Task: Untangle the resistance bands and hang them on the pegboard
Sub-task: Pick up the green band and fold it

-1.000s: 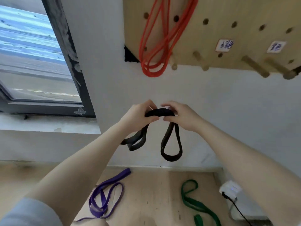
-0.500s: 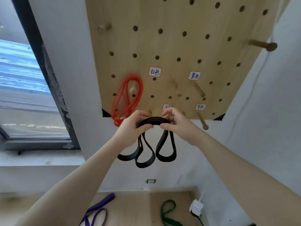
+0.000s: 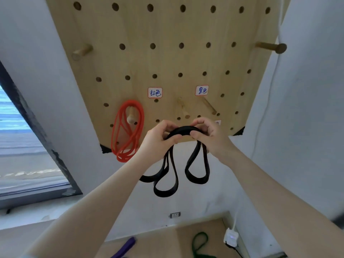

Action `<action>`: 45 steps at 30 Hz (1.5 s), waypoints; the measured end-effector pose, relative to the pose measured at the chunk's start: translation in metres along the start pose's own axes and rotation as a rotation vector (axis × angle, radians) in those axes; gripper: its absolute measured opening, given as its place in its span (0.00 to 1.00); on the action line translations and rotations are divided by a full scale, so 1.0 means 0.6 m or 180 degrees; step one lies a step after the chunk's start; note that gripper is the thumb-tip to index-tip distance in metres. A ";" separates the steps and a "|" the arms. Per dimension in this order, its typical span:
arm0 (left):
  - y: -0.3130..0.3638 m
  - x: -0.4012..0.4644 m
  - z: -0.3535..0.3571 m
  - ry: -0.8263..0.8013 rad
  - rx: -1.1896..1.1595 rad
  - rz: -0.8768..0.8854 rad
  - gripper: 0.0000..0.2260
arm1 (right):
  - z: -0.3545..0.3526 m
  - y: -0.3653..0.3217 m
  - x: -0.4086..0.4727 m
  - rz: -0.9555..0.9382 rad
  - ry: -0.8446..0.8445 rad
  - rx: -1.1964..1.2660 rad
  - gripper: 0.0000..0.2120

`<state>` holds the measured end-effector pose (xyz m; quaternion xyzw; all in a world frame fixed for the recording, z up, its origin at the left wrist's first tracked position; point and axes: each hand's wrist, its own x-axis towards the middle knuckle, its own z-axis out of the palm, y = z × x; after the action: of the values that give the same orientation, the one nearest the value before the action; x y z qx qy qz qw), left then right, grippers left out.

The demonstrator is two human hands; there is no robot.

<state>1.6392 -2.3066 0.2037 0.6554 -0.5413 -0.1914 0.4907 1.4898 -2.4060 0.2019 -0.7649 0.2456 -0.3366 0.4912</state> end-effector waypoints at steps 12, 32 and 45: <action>0.071 0.105 0.111 -0.0063 -0.0080 0.0728 0.10 | -0.131 -0.003 0.025 -0.0056 0.0834 -0.0016 0.07; 0.030 0.245 0.207 0.1289 -0.0335 -0.0272 0.09 | -0.163 0.081 0.208 -0.0296 0.0375 -0.0573 0.04; -0.026 0.186 0.229 0.0734 -0.0732 -0.0643 0.19 | -0.112 0.116 0.136 0.0089 0.0157 -0.0124 0.31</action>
<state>1.5782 -2.4677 0.1607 0.6636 -0.3875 -0.2239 0.5994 1.4890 -2.5306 0.1797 -0.7623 0.2748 -0.3436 0.4746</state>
